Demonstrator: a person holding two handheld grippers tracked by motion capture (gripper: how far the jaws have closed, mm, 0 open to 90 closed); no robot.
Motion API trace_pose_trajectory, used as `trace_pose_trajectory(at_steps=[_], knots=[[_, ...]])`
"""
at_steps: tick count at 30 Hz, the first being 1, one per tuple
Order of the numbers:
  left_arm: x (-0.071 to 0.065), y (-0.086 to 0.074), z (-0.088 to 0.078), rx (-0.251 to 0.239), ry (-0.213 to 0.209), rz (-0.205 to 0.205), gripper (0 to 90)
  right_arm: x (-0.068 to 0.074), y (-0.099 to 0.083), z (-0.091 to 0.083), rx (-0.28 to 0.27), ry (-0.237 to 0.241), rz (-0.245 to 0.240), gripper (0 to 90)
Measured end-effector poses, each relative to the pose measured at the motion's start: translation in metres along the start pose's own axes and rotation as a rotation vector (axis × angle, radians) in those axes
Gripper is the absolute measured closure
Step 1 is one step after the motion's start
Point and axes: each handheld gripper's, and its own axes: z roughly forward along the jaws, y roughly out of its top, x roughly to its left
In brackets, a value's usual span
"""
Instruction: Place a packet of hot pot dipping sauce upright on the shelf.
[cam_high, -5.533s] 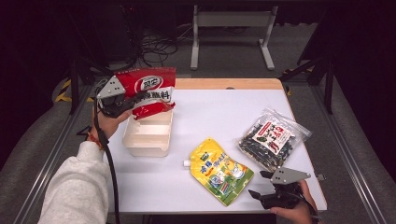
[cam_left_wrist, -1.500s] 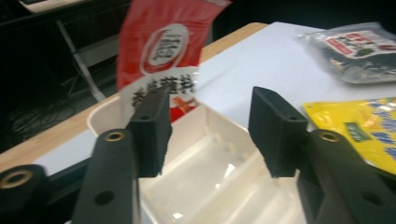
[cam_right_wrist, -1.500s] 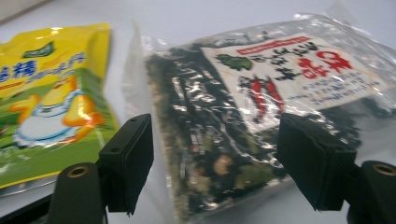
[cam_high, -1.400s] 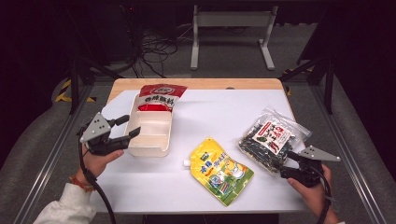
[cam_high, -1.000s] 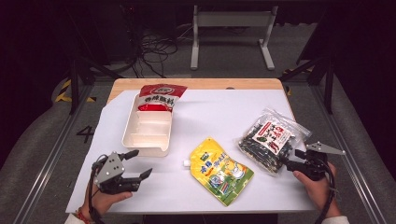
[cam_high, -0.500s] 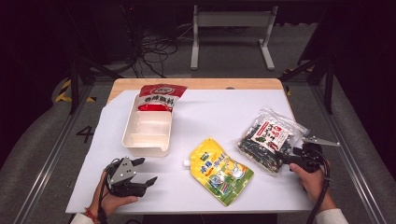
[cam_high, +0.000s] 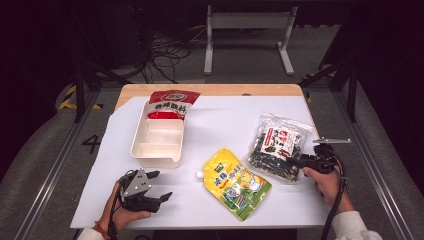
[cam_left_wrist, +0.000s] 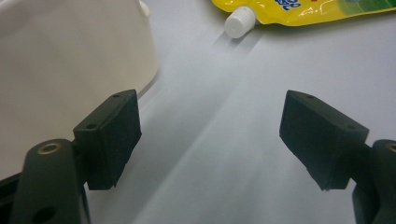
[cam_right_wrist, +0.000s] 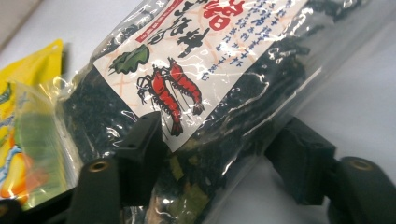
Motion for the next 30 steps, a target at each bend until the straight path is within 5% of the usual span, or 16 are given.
trace_pose_trajectory(at_steps=[4, 12, 23, 28, 30], knots=[[-0.001, 0.001, 0.002, 0.009, -0.006, 0.002, 21.1, 0.000, 0.001, 0.002, 0.001, 0.041, 0.023, 51.0], [0.000, 0.002, 0.002, 0.003, -0.012, 0.000, 21.2, 0.000, -0.002, -0.001, -0.043, 0.078, -0.014, 73.3], [0.000, 0.004, 0.000, -0.025, -0.035, -0.025, 21.1, 0.005, -0.011, -0.016, -0.162, 0.065, -0.065, 80.1], [0.000, 0.015, -0.001, -0.065, -0.064, -0.046, 19.4, 0.008, -0.014, -0.021, -0.202, 0.060, -0.105, 81.1], [-0.002, 0.029, 0.003, -0.100, -0.112, -0.055, 19.2, 0.009, -0.015, -0.022, -0.218, 0.058, -0.119, 81.3]])
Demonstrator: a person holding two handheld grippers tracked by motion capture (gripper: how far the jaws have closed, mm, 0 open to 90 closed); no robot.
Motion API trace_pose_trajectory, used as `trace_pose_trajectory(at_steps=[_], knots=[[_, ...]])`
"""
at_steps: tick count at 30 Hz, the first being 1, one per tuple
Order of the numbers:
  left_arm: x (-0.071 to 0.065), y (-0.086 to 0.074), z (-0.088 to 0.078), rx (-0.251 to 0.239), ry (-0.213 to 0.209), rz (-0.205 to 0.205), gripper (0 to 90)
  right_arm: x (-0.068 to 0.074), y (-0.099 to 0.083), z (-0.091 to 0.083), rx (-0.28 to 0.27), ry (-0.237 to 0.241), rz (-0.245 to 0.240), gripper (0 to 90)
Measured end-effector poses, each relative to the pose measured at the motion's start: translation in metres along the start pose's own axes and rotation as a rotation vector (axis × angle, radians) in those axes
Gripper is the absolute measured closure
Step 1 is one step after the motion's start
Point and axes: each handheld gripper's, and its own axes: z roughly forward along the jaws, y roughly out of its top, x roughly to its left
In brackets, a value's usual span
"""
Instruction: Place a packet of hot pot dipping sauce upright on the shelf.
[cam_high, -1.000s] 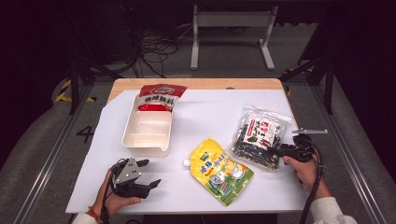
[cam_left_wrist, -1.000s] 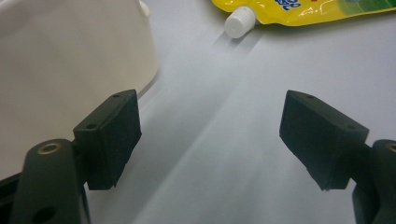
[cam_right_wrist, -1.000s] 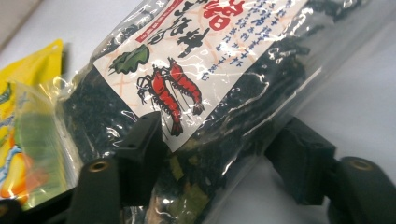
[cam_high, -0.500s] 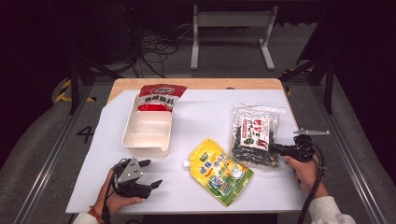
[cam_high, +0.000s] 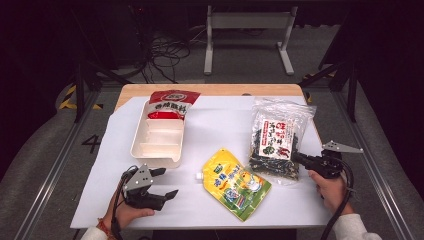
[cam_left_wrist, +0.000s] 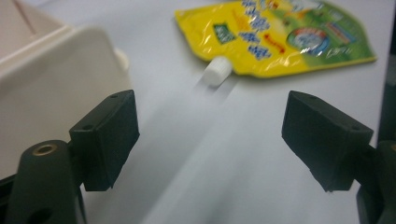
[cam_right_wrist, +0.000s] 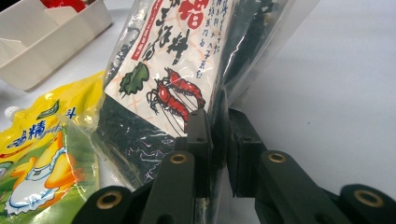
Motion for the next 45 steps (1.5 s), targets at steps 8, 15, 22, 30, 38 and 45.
trace_pose_trajectory(at_steps=[8, 15, 22, 30, 38, 45], knots=[[-0.015, 0.036, 0.038, 0.020, -0.089, 0.069, 16.5, 0.004, 0.000, -0.003, -0.054, 0.003, -0.070, 81.5], [-0.019, 0.071, 0.083, 0.008, -0.144, 0.068, 15.6, 0.007, 0.001, -0.004, -0.081, 0.010, -0.102, 81.4], [-0.006, 0.107, 0.138, 0.022, -0.154, 0.017, 13.6, 0.009, 0.001, -0.006, -0.096, 0.012, -0.115, 81.4], [0.011, 0.126, 0.184, 0.046, -0.181, -0.052, 12.0, 0.013, 0.001, -0.007, -0.133, 0.019, -0.156, 81.2], [0.028, 0.136, 0.209, 0.039, -0.177, -0.100, 11.2, 0.016, 0.001, -0.009, -0.170, 0.048, -0.187, 80.7], [0.028, 0.144, 0.217, -0.002, -0.242, -0.112, 14.5, 0.020, 0.003, -0.010, -0.197, 0.080, -0.217, 80.2]])
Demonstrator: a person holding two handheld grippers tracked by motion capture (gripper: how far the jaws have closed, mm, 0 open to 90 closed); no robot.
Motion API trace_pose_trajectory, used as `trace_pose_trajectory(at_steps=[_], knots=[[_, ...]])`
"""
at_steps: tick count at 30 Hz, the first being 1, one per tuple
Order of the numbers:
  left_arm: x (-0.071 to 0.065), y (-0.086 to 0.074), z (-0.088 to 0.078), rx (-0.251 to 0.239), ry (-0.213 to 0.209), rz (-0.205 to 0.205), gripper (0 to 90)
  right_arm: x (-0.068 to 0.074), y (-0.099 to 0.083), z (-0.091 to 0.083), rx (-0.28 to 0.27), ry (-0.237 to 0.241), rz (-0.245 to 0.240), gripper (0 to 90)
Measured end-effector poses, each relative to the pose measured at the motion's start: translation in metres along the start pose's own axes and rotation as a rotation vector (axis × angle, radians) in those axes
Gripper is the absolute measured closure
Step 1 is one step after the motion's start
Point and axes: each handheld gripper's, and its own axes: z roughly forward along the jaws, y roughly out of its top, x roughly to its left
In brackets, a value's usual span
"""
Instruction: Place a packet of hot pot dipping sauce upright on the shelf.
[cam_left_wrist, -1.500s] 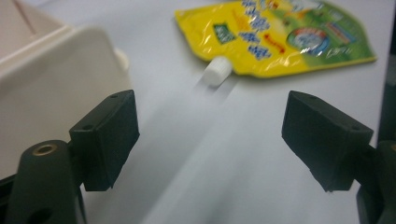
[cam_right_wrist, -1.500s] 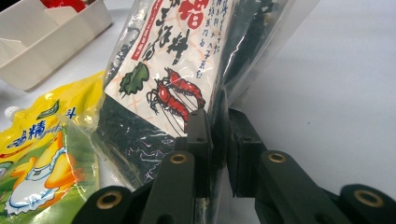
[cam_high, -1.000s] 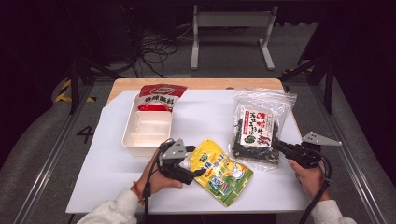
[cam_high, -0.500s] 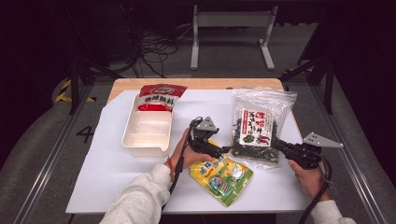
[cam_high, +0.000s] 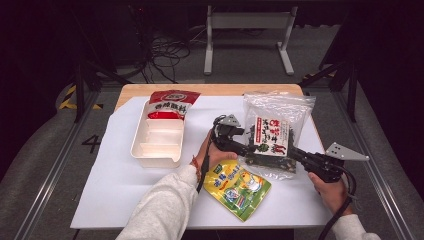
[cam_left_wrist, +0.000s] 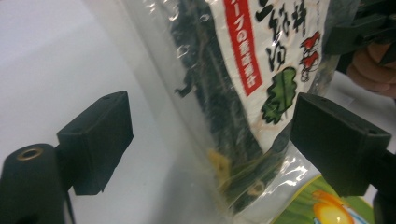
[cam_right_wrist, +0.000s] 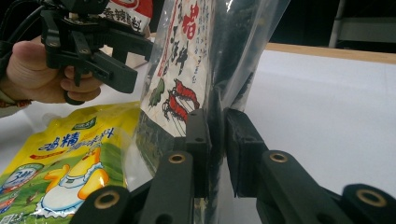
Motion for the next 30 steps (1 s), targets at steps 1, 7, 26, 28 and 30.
trace_pose_trajectory(at_steps=[1, 7, 26, 28, 30], knots=[[-0.001, 0.001, 0.000, -0.001, 0.000, 0.004, 14.5, 0.000, 0.000, 0.000, 0.000, 0.000, 0.000, 80.2], [-0.006, 0.005, 0.000, -0.022, -0.027, 0.028, 21.4, 0.003, 0.003, 0.001, -0.018, 0.012, -0.001, 80.3], [-0.019, 0.008, -0.047, -0.144, -0.095, 0.184, 65.9, 0.019, 0.012, 0.007, -0.033, -0.011, -0.020, 80.2], [-0.021, 0.006, -0.048, -0.143, -0.084, 0.173, 62.7, 0.024, 0.014, 0.009, -0.035, -0.005, -0.025, 80.2], [-0.021, 0.005, -0.049, -0.146, -0.075, 0.176, 62.0, 0.025, 0.014, 0.009, -0.033, -0.001, -0.025, 80.3]])
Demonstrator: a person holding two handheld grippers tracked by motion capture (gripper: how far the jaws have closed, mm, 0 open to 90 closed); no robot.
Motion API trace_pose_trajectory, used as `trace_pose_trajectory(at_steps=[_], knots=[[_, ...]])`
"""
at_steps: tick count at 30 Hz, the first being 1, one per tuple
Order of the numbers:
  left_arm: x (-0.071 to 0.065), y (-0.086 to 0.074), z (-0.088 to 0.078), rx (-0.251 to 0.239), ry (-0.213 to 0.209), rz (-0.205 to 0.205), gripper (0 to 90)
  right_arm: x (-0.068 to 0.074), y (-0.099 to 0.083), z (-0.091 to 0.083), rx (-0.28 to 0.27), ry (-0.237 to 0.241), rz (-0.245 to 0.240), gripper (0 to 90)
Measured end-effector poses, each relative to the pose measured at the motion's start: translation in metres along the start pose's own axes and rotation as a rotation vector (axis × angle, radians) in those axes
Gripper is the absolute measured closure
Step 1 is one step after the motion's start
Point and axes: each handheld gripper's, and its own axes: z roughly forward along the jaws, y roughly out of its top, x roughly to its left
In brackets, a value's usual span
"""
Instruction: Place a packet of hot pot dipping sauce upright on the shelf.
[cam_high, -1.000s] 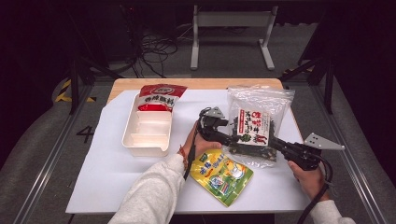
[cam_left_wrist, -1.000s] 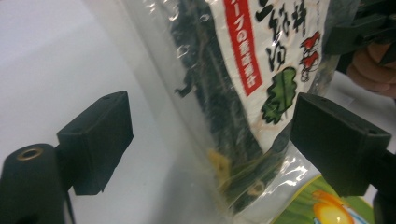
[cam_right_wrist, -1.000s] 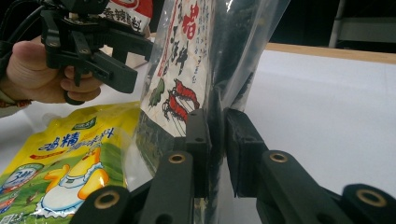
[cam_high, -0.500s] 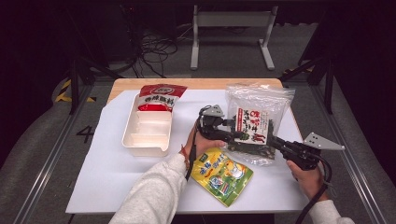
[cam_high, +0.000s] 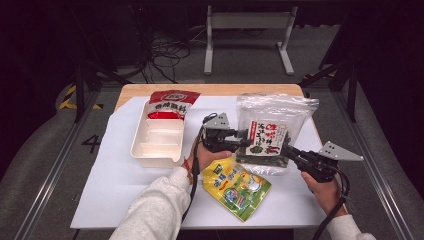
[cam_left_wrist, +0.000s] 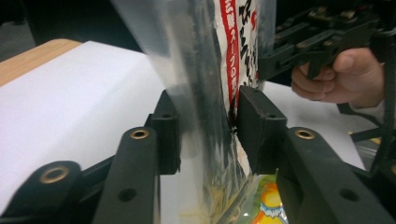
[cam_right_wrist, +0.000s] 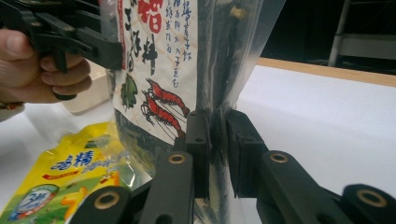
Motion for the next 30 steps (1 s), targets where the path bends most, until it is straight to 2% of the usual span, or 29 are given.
trace_pose_trajectory(at_steps=[2, 4, 6, 8, 9, 13, 14, 16, 19, 20, 23, 25, 30], knots=[[0.000, -0.001, -0.002, -0.002, 0.001, -0.013, 61.4, 0.003, 0.002, 0.001, -0.004, -0.007, -0.017, 80.1], [-0.002, -0.001, -0.004, 0.004, -0.002, -0.002, 62.5, 0.007, 0.003, 0.002, -0.005, -0.008, -0.021, 79.8], [-0.007, 0.001, -0.007, -0.001, 0.005, 0.014, 66.2, 0.009, 0.004, 0.002, -0.006, -0.007, -0.035, 79.0], [-0.015, 0.004, -0.010, 0.009, 0.013, 0.046, 72.1, 0.011, 0.005, 0.002, -0.002, -0.017, -0.040, 76.1], [-0.020, 0.005, -0.013, -0.002, 0.018, 0.054, 73.3, 0.012, 0.005, 0.003, -0.002, -0.023, -0.035, 74.6], [-0.028, 0.006, -0.024, -0.039, 0.008, 0.041, 75.9, 0.016, 0.008, 0.004, -0.011, -0.019, -0.028, 68.6], [-0.028, 0.005, -0.027, -0.046, 0.012, 0.041, 76.3, 0.018, 0.009, 0.004, -0.013, -0.014, -0.029, 66.6], [-0.030, 0.004, -0.036, -0.057, 0.012, 0.035, 76.8, 0.021, 0.011, 0.005, -0.013, -0.018, -0.035, 55.6], [-0.031, 0.003, -0.040, -0.065, 0.013, 0.031, 77.1, 0.026, 0.014, 0.007, -0.005, -0.016, -0.039, 56.0], [-0.032, 0.003, -0.046, -0.069, 0.030, 0.032, 77.3, 0.027, 0.015, 0.008, -0.005, -0.015, -0.043, 53.1], [-0.031, 0.003, -0.051, -0.075, 0.040, 0.030, 77.4, 0.028, 0.016, 0.010, 0.008, -0.014, -0.040, 50.0], [-0.029, 0.002, -0.057, -0.087, 0.049, 0.018, 77.4, 0.030, 0.016, 0.010, 0.009, -0.002, -0.054, 47.9], [-0.028, 0.005, -0.070, -0.098, 0.072, 0.031, 77.3, 0.028, 0.013, 0.009, 0.051, -0.023, -0.049, 39.3]])
